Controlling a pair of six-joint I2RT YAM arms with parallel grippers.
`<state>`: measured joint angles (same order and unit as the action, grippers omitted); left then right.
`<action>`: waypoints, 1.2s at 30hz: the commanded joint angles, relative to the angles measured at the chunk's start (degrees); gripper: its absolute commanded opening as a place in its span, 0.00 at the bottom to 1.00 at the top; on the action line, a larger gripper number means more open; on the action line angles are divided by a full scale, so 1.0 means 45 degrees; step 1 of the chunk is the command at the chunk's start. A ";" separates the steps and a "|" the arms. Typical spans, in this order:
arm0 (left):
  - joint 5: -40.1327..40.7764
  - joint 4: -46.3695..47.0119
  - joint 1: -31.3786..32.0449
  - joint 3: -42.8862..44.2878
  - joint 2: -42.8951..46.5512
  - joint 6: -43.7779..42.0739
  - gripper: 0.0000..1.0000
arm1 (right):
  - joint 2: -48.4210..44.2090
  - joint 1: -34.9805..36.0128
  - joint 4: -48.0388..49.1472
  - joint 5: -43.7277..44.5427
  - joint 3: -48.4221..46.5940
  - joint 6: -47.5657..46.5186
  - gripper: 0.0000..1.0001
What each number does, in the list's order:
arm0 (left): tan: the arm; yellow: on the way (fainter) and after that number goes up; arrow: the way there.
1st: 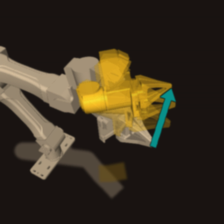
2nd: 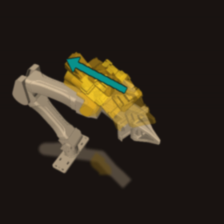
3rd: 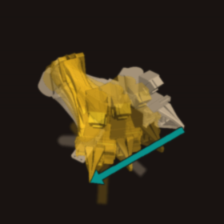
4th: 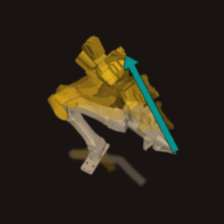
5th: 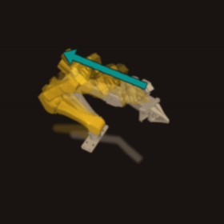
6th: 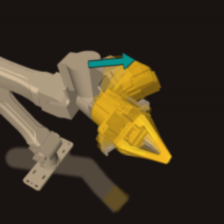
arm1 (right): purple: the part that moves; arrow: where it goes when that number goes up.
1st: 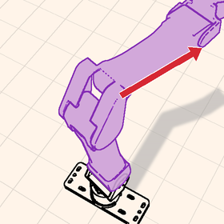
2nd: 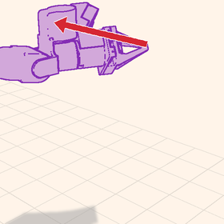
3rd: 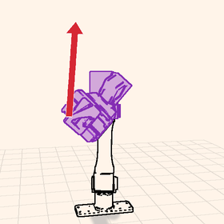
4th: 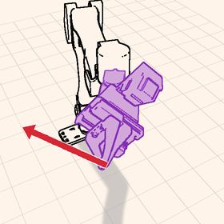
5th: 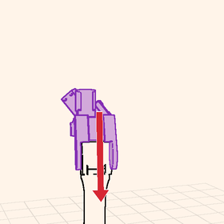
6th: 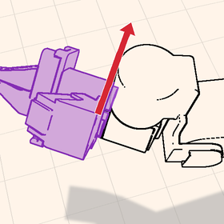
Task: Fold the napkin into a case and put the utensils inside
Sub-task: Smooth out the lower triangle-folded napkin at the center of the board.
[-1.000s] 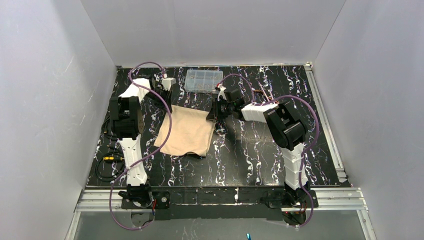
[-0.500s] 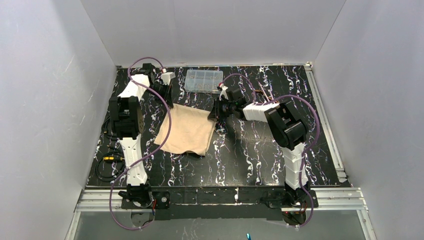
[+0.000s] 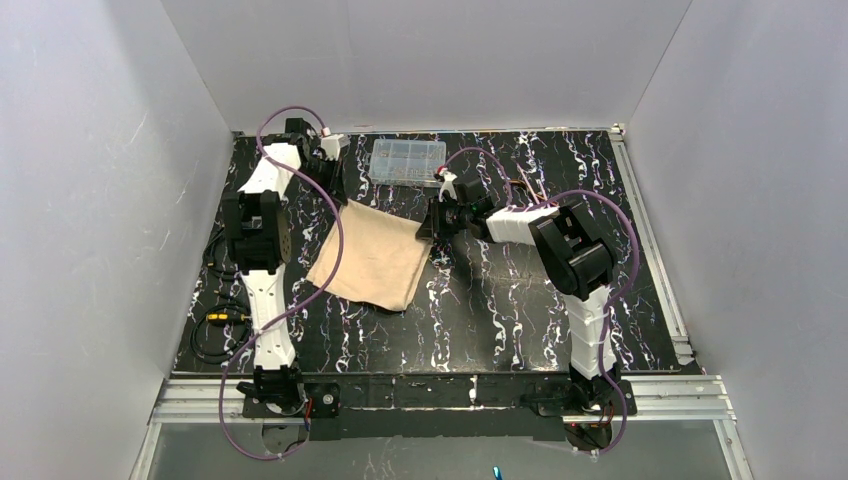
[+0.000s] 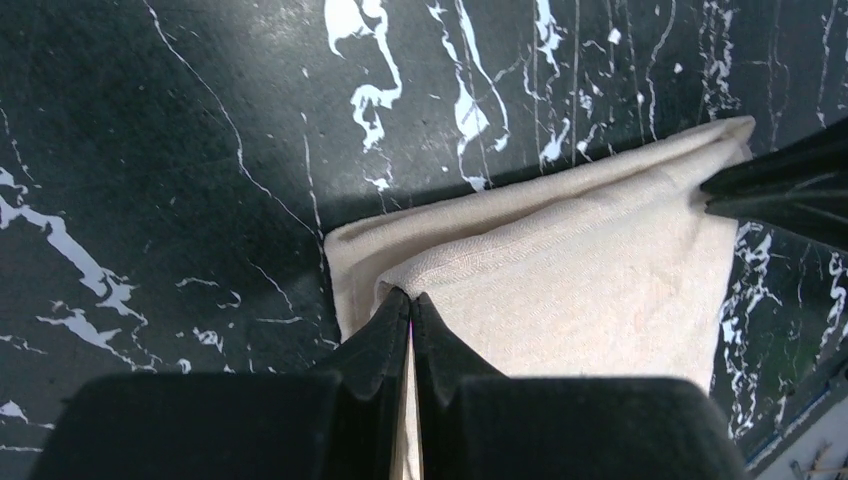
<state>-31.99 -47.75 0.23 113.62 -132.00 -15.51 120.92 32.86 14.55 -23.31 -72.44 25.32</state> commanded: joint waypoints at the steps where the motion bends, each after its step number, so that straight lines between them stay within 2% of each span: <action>1: 0.0409 0.0271 -0.0031 0.0477 -0.0349 0.0453 0.00 | -0.0117 -0.0110 -0.0362 0.0494 0.0317 -0.0662 0.25; 9: 0.1662 0.0906 0.0358 0.0220 -0.0820 0.0612 0.00 | -0.0187 -0.0086 -0.0433 0.0526 0.0493 -0.0835 0.25; 13: 0.1928 0.0867 0.0292 -0.0081 -0.0116 0.0816 0.04 | -0.0717 -0.0067 -0.0565 0.0876 0.0414 -0.0895 0.31; 15: 0.1647 0.0559 0.0163 -0.0179 0.0505 0.0910 0.12 | -0.1280 0.0002 -0.0669 0.1034 0.0327 -0.0901 0.35; 17: 0.1302 -0.0052 0.0045 -0.0099 0.1107 0.0818 0.25 | -0.1912 0.0179 -0.0911 0.1296 0.0267 -0.0897 0.39; 21: 0.0596 -0.1466 -0.0031 0.0015 0.2170 0.0347 0.44 | -0.3310 0.1176 -0.1080 0.1928 0.0862 -0.0728 0.42; 23: 0.0122 -0.1899 -0.0400 -0.0344 0.2646 0.0179 0.49 | -0.3769 0.1877 -0.0631 0.1708 0.1319 -0.0236 0.41; 29: -0.1783 -0.2770 -0.0461 -0.2490 0.3586 -0.0952 0.47 | -0.3269 0.3994 0.0922 0.0269 0.2480 0.0966 0.32; 32: -0.2401 -0.3055 -0.0477 -0.3715 0.3863 -0.1927 0.44 | -0.2702 0.4122 0.1796 -0.0224 0.3097 0.1570 0.26; 36: -0.2303 -0.3272 -0.0462 -0.4792 0.4139 -0.3488 0.42 | -0.2049 0.3973 0.1344 -0.0271 0.3353 0.1207 0.24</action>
<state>-38.89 -58.11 -2.04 95.79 -115.44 -22.70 109.40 52.90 19.07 -23.33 -58.30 30.13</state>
